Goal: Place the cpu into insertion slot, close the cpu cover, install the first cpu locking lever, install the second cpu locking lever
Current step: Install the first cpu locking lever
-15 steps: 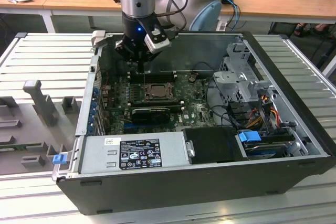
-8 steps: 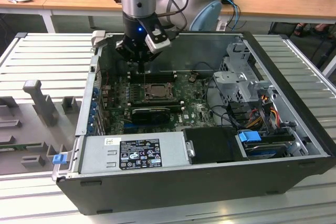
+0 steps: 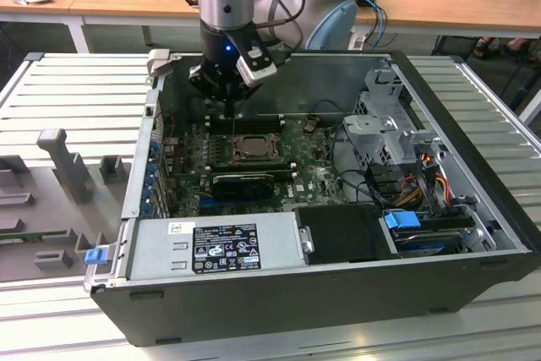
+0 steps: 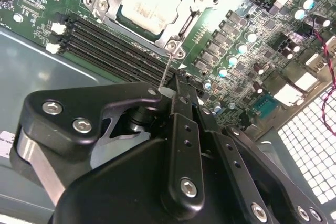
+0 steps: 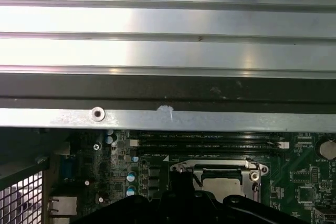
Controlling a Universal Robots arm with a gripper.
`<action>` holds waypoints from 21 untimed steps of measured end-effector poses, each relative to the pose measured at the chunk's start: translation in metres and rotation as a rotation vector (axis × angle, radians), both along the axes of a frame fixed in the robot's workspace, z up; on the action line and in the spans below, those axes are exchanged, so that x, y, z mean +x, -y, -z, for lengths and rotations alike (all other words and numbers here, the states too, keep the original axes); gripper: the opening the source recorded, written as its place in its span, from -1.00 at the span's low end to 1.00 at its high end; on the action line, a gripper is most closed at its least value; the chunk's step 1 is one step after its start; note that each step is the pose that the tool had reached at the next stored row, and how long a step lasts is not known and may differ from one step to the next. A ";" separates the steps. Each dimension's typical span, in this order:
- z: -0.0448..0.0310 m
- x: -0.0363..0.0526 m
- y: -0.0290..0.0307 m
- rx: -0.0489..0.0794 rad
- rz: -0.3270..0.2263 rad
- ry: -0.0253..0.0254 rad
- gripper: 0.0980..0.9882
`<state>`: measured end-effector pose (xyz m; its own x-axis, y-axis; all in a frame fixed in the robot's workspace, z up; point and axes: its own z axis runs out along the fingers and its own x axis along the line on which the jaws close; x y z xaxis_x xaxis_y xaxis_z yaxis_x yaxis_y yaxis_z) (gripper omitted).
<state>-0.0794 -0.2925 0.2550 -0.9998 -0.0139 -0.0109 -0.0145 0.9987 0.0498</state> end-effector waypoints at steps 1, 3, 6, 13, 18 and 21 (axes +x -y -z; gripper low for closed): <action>0.0002 0.0005 0.0000 0.000 0.000 0.0000 -0.98; 0.0006 0.0026 0.0000 0.000 0.000 0.0000 -0.98; 0.0012 0.0051 0.0000 0.000 0.000 0.0001 -0.98; 0.0023 0.0099 0.0000 0.000 0.000 0.0000 -0.98; 0.0032 0.0129 0.0000 0.000 0.000 0.0000 -0.98; 0.0034 0.0140 0.0003 0.023 0.000 -0.0001 -0.98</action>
